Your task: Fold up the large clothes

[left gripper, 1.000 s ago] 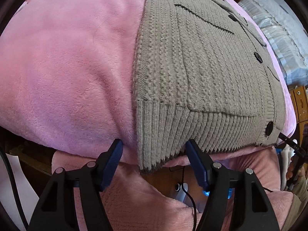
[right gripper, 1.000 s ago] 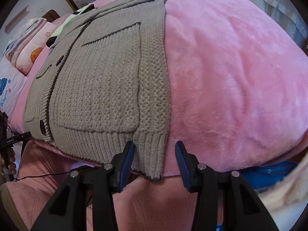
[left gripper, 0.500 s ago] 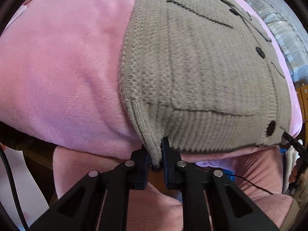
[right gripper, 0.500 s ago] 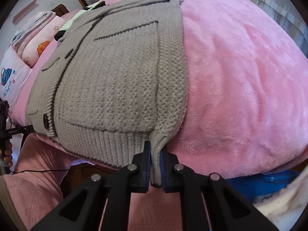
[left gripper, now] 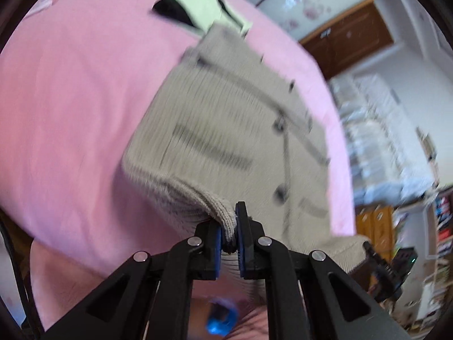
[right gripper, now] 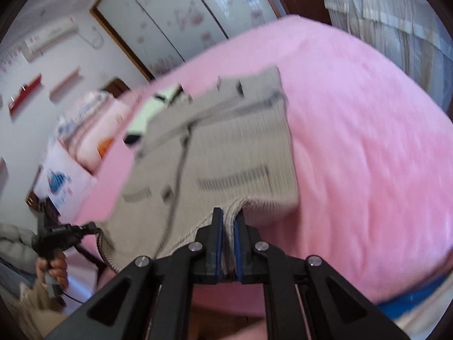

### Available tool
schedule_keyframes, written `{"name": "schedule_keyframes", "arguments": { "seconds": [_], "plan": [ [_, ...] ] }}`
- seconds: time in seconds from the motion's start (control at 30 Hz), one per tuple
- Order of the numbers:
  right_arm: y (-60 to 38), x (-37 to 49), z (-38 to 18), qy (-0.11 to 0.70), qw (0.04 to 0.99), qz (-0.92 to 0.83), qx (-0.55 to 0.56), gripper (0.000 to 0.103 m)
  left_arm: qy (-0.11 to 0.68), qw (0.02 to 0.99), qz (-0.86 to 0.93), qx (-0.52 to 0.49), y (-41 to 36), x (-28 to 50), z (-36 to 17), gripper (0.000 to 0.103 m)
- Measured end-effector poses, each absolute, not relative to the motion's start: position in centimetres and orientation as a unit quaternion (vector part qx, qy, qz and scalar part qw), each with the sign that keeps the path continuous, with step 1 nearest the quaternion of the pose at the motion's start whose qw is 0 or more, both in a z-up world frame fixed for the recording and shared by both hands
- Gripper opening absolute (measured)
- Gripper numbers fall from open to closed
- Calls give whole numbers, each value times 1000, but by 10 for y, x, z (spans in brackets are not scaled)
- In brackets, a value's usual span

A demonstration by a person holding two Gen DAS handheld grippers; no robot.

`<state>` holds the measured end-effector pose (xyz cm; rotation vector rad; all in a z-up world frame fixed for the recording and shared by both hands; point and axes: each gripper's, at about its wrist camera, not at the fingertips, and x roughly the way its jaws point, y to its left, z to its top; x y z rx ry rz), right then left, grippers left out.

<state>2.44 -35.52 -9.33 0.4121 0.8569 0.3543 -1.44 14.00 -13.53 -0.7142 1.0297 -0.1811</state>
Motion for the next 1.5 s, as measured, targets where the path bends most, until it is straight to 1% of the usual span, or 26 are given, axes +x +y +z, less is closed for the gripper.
{"name": "schedule_keyframes", "arguments": {
  "seconds": [0.1, 0.2, 0.33, 0.43, 0.57, 0.6, 0.63, 0.67, 0.7, 0.77, 0.8, 0.83, 0.87, 0.9, 0.93, 1.07, 1.2, 1.27, 1.3, 1.33, 1.5],
  "plan": [
    [-348, 65, -71, 393, 884, 167, 191, 7, 449, 820, -72, -347, 152, 25, -106, 6],
    [-347, 116, -51, 378, 896, 148, 182, 7, 426, 836, -44, -341, 163, 81, -85, 6],
    [-349, 197, -48, 372, 899, 122, 195, 7, 401, 859, -14, -317, 173, 156, -75, 6],
    [-343, 256, -71, 392, 891, 107, 205, 7, 409, 859, -7, -309, 175, 216, -94, 6],
    [-328, 313, -121, 438, 875, 77, 192, 7, 466, 848, 17, -252, 148, 280, -146, 7],
    [-323, 324, -136, 456, 867, 68, 189, 11, 481, 845, 24, -233, 143, 288, -160, 9],
    [-321, 334, -150, 477, 857, 56, 186, 11, 501, 837, 28, -218, 138, 298, -174, 17],
    [-321, 339, -159, 488, 851, 49, 189, 12, 516, 830, 23, -211, 137, 302, -184, 24],
    [-325, 342, -166, 494, 845, 52, 200, 13, 528, 823, 14, -209, 136, 308, -192, 32],
    [-337, 341, -170, 492, 835, 67, 237, 26, 525, 825, -1, -210, 139, 308, -195, 38],
    [-343, 340, -169, 486, 834, 75, 251, 42, 519, 828, -11, -213, 141, 307, -192, 45],
    [-350, 336, -164, 475, 837, 79, 259, 57, 510, 832, -20, -216, 144, 305, -187, 57],
    [-353, 332, -160, 464, 843, 79, 261, 62, 499, 839, -22, -217, 147, 302, -181, 63],
    [-356, 329, -155, 452, 850, 81, 260, 65, 489, 845, -23, -216, 151, 300, -178, 69],
    [-359, 326, -149, 441, 855, 88, 257, 65, 476, 853, -25, -214, 155, 297, -171, 74],
    [-350, 327, -142, 435, 874, 91, 195, 65, 448, 872, -37, -194, 166, 291, -161, 74],
    [-334, 334, -146, 443, 880, 95, 142, 65, 453, 876, -39, -164, 173, 286, -170, 74],
    [-321, 341, -149, 446, 883, 98, 110, 65, 455, 876, -47, -153, 175, 286, -174, 68],
    [-315, 345, -152, 447, 884, 98, 95, 65, 457, 876, -52, -148, 174, 286, -176, 63],
    [-311, 348, -154, 450, 884, 100, 80, 65, 460, 875, -60, -138, 172, 288, -179, 60],
    [-308, 362, -167, 467, 877, 100, 55, 65, 478, 873, -77, -63, 154, 299, -189, 60]
  ]
}}
